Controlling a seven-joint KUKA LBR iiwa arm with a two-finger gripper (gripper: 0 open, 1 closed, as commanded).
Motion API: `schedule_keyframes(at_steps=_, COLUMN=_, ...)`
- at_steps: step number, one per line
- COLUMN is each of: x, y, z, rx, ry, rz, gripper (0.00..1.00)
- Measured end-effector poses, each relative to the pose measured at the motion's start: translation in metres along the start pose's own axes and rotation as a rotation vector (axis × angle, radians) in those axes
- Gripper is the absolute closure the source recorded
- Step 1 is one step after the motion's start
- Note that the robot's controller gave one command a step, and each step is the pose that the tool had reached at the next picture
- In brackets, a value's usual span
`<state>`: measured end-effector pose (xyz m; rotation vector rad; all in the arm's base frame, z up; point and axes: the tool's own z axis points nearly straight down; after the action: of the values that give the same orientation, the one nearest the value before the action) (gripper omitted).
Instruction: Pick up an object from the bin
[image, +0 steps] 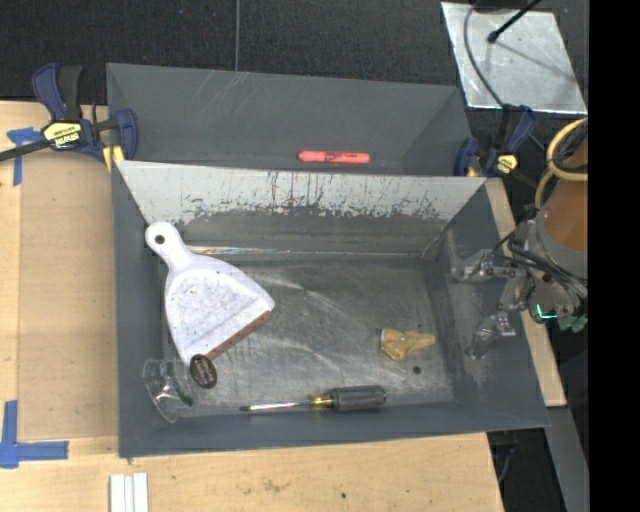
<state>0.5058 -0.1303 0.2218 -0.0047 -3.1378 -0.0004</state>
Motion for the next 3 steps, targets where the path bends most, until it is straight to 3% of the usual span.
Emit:
schedule_keyframes(at_steps=1, x=-0.002, y=0.001, z=-0.004, rx=0.001, ry=-0.008, rz=-0.003, gripper=0.00)
schedule_keyframes(at_steps=2, x=-0.013, y=0.003, z=0.053, rx=0.003, ry=-0.012, rz=-0.079, gripper=0.00)
schedule_keyframes(at_steps=3, x=-0.025, y=0.006, z=0.078, rx=-0.001, ry=-0.001, rz=-0.081, gripper=0.00)
